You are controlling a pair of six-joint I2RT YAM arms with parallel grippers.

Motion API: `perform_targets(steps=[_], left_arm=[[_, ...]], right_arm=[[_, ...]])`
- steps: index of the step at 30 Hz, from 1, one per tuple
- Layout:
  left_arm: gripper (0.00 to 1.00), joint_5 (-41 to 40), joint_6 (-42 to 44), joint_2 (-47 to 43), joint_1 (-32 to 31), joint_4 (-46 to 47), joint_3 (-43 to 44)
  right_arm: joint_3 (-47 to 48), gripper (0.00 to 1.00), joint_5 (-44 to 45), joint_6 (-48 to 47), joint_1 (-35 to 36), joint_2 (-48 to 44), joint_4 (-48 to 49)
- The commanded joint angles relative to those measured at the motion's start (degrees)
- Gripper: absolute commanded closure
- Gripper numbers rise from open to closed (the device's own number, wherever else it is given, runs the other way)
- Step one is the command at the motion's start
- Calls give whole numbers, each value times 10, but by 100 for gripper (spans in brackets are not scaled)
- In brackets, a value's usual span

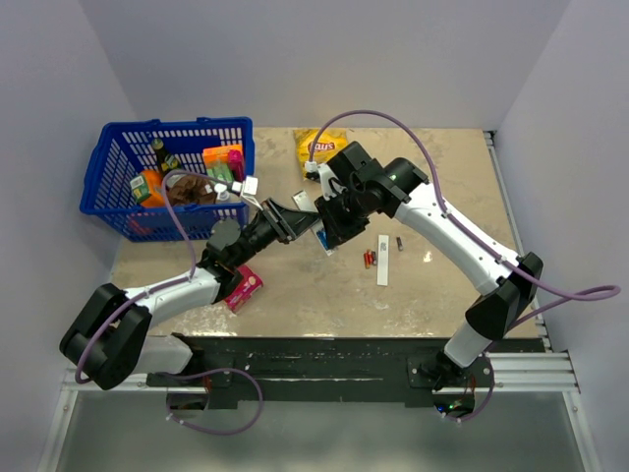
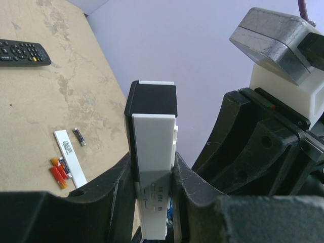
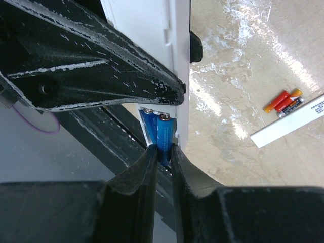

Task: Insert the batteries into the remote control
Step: Load the battery into the remote control.

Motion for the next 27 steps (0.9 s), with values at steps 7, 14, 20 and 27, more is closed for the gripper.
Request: perform_targets(steps=[7,14,20,27], left_arm=[[100,-20,-27,-10,-6,48,14],[100,-21,-51,-7,-6,48,9],[100,-20,-95,3,-5,48,3],[100,-24,-114,2,-6,53,2]], right_arm=[[31,74,8,0,0,2,-17],[31,78,13,-1,1,0,-14],[32,91,20,1,0,-1,-9],[38,91,29,6,0,6,-4]])
